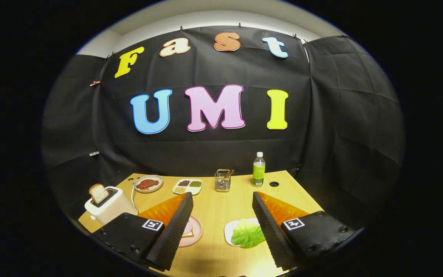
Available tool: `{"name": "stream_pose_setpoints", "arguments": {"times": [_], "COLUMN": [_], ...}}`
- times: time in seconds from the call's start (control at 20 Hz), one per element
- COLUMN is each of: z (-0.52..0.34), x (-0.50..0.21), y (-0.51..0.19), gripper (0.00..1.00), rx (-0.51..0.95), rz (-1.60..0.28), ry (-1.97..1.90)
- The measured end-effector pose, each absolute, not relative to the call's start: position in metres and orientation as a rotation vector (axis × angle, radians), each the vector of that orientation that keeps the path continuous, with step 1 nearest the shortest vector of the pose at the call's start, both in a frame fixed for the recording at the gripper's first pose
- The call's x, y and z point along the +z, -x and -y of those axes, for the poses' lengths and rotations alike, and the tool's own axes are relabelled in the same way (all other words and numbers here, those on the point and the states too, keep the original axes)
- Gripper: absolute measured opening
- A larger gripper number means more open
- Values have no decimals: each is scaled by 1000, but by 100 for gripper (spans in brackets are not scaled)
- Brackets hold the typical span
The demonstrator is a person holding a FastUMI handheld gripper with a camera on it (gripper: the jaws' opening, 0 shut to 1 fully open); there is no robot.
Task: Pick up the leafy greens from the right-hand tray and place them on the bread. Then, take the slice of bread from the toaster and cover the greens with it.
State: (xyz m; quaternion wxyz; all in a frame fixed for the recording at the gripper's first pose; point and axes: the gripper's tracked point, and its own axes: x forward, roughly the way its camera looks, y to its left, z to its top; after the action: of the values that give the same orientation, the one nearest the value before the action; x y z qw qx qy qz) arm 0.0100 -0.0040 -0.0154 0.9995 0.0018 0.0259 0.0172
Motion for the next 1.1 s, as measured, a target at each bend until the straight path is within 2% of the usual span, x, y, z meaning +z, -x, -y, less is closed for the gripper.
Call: {"name": "stream_pose_setpoints", "arguments": {"times": [0.6,1.1], "z": [20,49], "x": [-33,-99], "y": [-29,-62], "gripper": [97,97], "rx": [35,39], "rz": [-100,-271], "ry": [-3,-12]}}
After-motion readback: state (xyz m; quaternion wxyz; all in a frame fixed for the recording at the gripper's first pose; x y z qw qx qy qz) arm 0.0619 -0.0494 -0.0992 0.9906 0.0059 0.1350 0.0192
